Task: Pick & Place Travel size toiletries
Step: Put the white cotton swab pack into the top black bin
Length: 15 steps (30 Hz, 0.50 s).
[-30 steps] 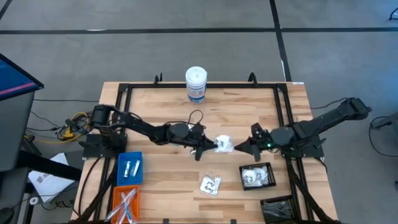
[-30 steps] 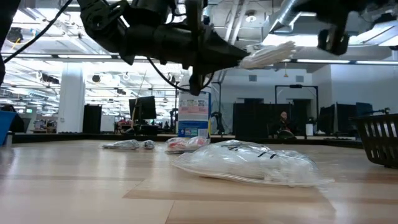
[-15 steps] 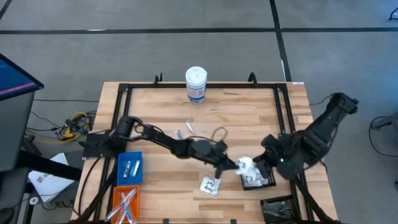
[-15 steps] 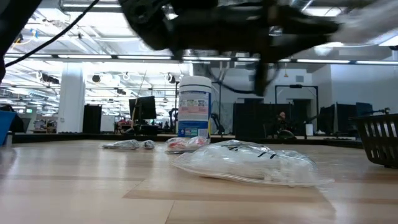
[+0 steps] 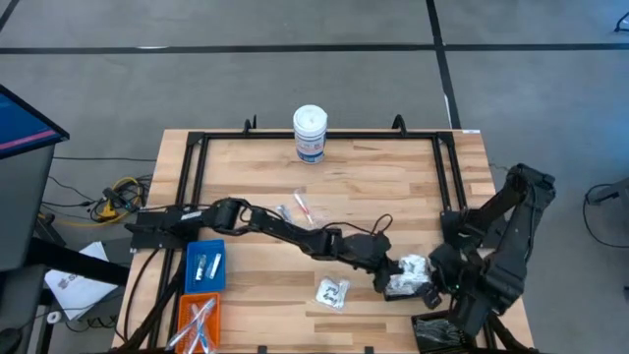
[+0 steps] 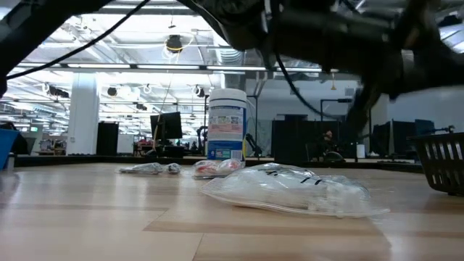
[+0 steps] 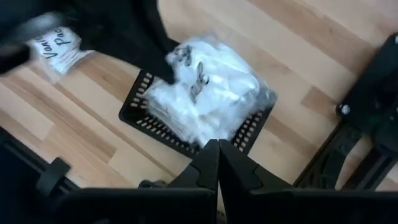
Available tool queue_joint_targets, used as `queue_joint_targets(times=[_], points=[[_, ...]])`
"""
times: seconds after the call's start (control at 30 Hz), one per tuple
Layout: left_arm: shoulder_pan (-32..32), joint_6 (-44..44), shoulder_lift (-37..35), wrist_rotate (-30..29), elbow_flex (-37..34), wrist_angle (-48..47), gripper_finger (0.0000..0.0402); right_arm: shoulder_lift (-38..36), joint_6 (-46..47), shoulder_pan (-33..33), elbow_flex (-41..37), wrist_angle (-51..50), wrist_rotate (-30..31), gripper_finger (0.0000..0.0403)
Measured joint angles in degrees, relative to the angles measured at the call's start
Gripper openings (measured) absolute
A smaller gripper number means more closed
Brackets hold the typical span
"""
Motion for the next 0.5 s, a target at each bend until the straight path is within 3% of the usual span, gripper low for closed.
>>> queue_joint_targets(times=[0.3, 0.5], points=[[0.72, -2.24, 5.87, 4.63, 5.84, -2.12, 0.0007, 0.56, 2.55, 0.72, -0.53, -0.22, 4.31, 0.0000], [0.63, -1.73, 5.85, 6.06, 5.93, -2.15, 0.0040, 0.56, -0.38, -2.59, -0.92, -0.43, 4.31, 0.0000]])
